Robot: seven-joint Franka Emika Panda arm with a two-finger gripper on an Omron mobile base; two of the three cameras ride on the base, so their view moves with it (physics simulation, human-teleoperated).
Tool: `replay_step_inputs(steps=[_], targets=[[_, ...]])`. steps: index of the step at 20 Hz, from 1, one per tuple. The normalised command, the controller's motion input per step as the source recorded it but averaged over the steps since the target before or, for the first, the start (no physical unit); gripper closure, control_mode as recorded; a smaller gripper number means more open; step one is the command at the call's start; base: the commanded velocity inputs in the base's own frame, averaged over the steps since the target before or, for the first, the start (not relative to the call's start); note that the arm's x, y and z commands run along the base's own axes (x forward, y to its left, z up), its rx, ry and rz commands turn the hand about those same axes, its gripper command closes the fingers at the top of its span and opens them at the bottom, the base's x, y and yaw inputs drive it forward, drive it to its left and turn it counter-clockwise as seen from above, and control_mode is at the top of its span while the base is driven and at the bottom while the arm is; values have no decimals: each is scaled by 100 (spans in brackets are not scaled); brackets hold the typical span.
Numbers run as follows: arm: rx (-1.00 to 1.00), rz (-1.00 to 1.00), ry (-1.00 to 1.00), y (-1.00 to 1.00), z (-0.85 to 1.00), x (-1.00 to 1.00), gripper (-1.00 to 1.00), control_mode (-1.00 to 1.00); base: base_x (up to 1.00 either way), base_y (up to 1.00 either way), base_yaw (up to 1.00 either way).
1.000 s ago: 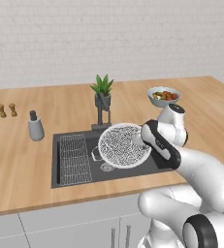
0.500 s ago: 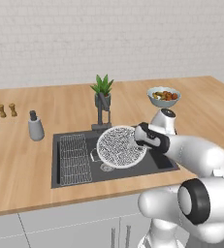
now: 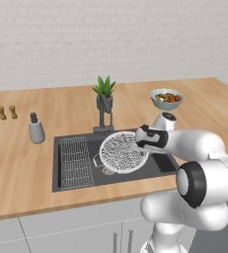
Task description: Put the colander in the sink, put the peach in the colander, and turn on the sink faucet and pour water over the colander.
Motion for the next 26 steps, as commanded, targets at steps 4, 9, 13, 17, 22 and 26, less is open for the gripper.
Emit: replay_step_inputs(steps=[4,9,13,17,22,26], targets=[[0,0,0,0,-41,3,100,-100,0,0,0],[0,0,0,0,-39,9,100,-100,0,0,0],[0,0,0,0,-23,20,100,-100,0,0,0],[0,0,0,0,-11,29,100,-100,0,0,0],[0,0,0,2,-15,31,100,-100,0,0,0],[0,0,0,10,-38,31,100,-100,0,0,0]])
